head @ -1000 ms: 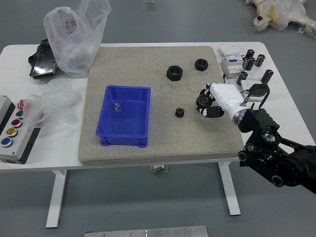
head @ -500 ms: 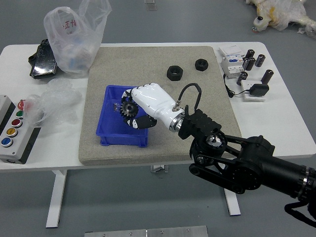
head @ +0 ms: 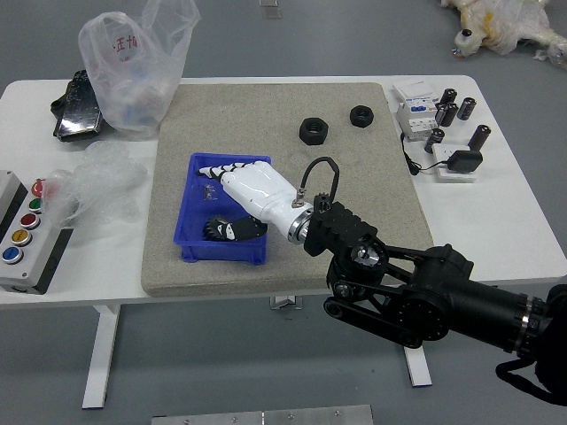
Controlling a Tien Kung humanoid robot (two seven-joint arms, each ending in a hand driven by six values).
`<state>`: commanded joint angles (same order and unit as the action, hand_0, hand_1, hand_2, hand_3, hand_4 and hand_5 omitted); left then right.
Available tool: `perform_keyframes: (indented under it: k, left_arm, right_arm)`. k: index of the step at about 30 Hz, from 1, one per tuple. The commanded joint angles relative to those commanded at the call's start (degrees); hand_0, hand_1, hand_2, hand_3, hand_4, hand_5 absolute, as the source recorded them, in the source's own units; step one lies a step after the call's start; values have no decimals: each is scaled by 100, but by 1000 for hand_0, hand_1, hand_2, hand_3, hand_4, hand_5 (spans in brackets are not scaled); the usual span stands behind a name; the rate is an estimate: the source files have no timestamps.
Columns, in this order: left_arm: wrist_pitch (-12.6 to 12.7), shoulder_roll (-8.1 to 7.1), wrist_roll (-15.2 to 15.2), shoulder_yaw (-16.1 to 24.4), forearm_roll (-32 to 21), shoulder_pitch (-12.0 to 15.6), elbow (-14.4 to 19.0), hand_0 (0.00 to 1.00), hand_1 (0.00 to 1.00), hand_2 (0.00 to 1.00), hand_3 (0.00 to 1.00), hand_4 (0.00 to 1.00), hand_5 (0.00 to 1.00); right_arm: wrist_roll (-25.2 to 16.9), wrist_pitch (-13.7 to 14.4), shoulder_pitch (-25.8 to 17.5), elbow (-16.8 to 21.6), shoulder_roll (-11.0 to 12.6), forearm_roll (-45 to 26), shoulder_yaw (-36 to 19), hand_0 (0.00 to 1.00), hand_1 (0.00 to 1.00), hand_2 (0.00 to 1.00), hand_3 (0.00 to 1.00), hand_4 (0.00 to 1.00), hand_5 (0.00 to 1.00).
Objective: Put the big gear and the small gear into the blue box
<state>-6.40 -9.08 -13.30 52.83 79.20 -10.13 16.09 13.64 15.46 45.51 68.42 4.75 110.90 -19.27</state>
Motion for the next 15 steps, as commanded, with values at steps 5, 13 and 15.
perform_keyframes:
  k: [5, 13, 15]
  left_arm:
    - [2, 1, -3, -3, -7, 6, 1, 666, 559, 531, 649, 727, 369]
    - [11, 14, 2, -36, -54, 13, 1, 666, 559, 531, 649, 727, 370]
    - [13, 13, 0, -31, -53, 18, 1, 666, 559, 531, 649, 727, 370]
  right_arm:
    - [-41, 40, -93, 105, 77, -56, -116, 595, 838, 893, 930, 768, 318]
    - [-250, 363, -390, 155, 544, -375, -1124, 519, 742, 790, 827, 743, 312]
    - [-251, 372, -421, -44, 648, -445, -1365, 519, 742, 790, 827, 743, 312]
